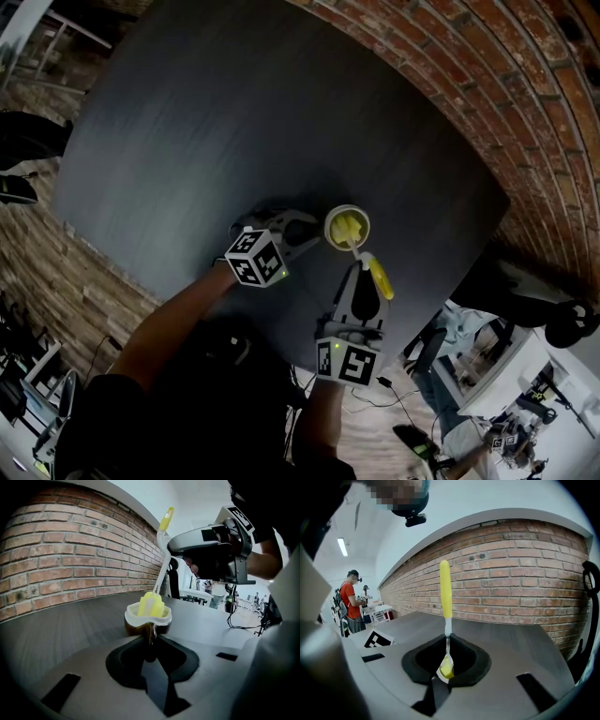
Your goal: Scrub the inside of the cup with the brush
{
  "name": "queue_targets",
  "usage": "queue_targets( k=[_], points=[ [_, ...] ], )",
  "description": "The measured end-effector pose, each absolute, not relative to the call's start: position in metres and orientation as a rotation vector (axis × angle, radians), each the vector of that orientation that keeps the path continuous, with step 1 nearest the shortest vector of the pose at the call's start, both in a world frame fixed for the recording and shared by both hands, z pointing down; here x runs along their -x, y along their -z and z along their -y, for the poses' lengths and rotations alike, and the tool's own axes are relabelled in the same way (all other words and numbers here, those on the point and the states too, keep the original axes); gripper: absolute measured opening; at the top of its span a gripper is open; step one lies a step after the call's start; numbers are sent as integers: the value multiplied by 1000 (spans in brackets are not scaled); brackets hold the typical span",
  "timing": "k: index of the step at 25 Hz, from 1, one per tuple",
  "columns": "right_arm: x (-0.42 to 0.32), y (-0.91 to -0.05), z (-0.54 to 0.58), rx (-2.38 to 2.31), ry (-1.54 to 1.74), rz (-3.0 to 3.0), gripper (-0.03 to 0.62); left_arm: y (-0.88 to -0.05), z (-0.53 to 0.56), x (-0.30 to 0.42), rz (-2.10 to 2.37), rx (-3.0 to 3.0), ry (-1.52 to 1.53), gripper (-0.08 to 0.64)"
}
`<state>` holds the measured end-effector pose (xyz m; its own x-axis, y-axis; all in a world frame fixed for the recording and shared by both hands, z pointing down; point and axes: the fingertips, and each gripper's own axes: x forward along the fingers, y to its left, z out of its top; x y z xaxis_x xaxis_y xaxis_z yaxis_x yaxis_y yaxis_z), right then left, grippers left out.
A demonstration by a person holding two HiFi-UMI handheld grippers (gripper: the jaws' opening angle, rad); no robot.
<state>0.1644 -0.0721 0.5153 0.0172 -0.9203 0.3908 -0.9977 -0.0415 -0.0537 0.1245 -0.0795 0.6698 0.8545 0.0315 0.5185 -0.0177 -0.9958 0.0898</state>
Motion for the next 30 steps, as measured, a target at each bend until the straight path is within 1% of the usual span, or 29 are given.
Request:
queue_targets(
  k=[13,17,22,27,29,30],
  points=[
    [-169,-486,59,-2125,-417,1966,44,-664,75,-120,20,-2902,-812,80],
    [-171,-467,53,-2161,-382,1961,44,-653,73,-115,35,-2921,-788,115],
    [-172,-434,36,-2212,-342,1935,44,-622,72,-98,91,-2923,-700,120],
    [-163,-406,4,-2262,-359,1928,44,-574,61,-74,145,-2950,-579,120],
    [-159,-398,-12,-2281,-392,1931,44,-553,49,-64,147,-2961,-528,116],
    [-158,-394,-21,-2292,-412,1932,44,-542,43,-59,151,-2967,-500,101]
  ],
)
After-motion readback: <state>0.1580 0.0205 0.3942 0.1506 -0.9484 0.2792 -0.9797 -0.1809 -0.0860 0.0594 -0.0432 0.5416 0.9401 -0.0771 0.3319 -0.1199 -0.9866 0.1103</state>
